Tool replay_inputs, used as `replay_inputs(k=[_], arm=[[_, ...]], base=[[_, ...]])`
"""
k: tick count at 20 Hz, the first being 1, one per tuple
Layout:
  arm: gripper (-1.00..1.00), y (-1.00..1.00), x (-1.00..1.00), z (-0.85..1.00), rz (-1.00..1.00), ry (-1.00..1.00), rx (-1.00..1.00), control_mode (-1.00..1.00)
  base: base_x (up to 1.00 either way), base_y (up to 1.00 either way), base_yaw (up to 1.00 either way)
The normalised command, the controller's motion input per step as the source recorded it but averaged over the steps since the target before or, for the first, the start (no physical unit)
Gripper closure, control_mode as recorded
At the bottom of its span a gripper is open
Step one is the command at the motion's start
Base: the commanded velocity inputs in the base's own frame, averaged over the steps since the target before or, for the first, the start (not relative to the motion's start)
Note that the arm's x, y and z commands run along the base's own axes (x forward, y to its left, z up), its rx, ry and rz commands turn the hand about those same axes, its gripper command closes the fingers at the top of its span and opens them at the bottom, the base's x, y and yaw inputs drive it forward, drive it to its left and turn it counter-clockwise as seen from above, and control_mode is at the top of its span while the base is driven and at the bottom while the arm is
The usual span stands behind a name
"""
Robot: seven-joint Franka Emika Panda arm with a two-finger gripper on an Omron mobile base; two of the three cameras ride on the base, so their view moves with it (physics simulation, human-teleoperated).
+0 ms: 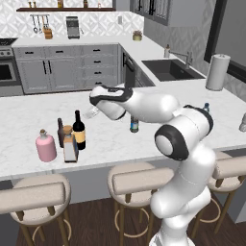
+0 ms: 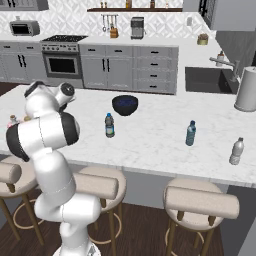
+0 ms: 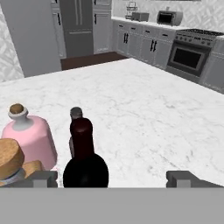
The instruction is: Move the plastic bottles in the middle to the plastics group, and the glass bottles in the middle to the glass group.
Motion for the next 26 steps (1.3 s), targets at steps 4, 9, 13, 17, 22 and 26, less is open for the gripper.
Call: replay_inputs(k=[4, 9, 13, 17, 22, 26], arm=[[-1.00, -0.71, -0.03, 0.12, -0.29, 0.03, 0.00, -1.00], [-1.00, -0.61, 0.00, 0.12, -0.39, 0.05, -0.03, -1.00], [-1.00, -0.65, 0.00, 0.06, -0.42, 0.05, -0.03, -1.00], [-1.00, -0.62, 0.00, 0.21, -0.40, 0.09, -0.01, -1.00], [-1.00, -0.61, -0.03, 0.32, -0.37, 0.13, 0.00, -1.00], [-1.00, -0.45, -0.01, 0.41, -0.29, 0.10, 0.00, -1.00]], base=[[0.00, 0.00, 0.00], [0.00, 0.00, 0.00], [0.00, 0.00, 0.00], [0.00, 0.00, 0.00], [0.00, 0.00, 0.00], [0.00, 0.00, 0.00]])
